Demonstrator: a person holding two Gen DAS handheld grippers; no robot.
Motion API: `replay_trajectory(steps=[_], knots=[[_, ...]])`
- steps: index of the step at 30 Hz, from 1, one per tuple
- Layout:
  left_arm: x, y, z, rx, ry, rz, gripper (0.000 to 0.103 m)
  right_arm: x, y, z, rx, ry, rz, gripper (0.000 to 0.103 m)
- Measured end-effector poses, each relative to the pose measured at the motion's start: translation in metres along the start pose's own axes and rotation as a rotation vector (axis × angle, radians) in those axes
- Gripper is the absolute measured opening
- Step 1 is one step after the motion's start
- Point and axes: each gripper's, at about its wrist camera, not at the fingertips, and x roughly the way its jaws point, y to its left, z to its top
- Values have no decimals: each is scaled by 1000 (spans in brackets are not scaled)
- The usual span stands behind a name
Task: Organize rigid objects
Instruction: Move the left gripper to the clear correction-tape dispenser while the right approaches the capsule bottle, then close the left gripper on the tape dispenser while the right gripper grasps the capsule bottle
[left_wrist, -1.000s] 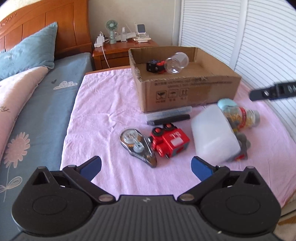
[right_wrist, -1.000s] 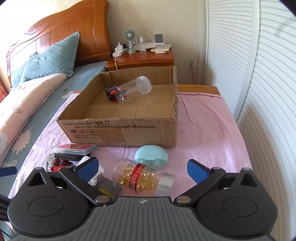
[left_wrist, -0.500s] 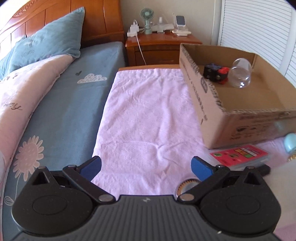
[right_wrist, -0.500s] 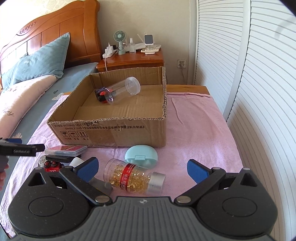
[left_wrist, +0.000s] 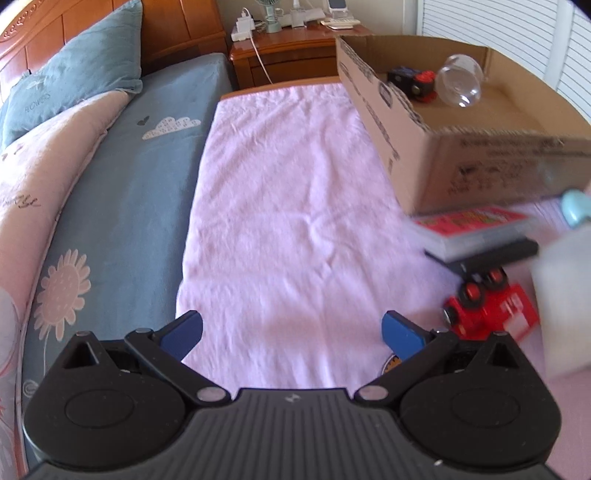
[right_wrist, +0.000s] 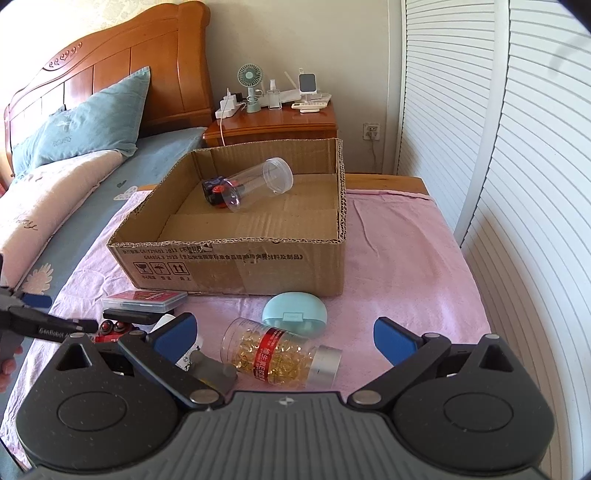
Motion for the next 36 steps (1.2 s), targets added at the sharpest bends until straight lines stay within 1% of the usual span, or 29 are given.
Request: replay_trajectory(steps=[2,5,7,10,12,14,17,19,21,23,27,31,36], knots=[[-7,-2,-8,11,16,-19,102,-2,0,0,0,-4,6,103],[-25,-5,-16,16,-12,-53,102,-5,0,-1,0,-13,13,103],[-40,-8,-21,26,-40,-113,102,-6,1,-1,-2,-18,17,103],[-54,-19,-30,73,-66,-202,102,-7,1,-2,-3,-20,21,103],[-56,-31,-39,128,-56,-279,102,-7,2,-2,-1,-18,25,103],[-52,-41,-50,162,-31,-316,102,-7,2,-3,-1,-15,25,103],[-44,-46,-62,161,-5,-333,102,-7,2,-3,-6,-15,27,103],[-43,-48,-70,170,-37,-323,102,-8,1,-4,-8,-18,30,103],[-42,-53,-72,217,-41,-300,103,-6,0,-4,-8,-19,29,103],[-42,-57,-72,240,-61,-300,103,-5,-2,-4,-3,-18,20,103],[-37,-59,-62,210,-71,-286,103,5,-8,-3,24,-6,-12,103],[-33,-64,-57,196,-86,-278,103,23,-16,3,60,29,-28,103],[-32,-66,-58,184,-103,-274,103,57,-11,13,84,122,-5,103]])
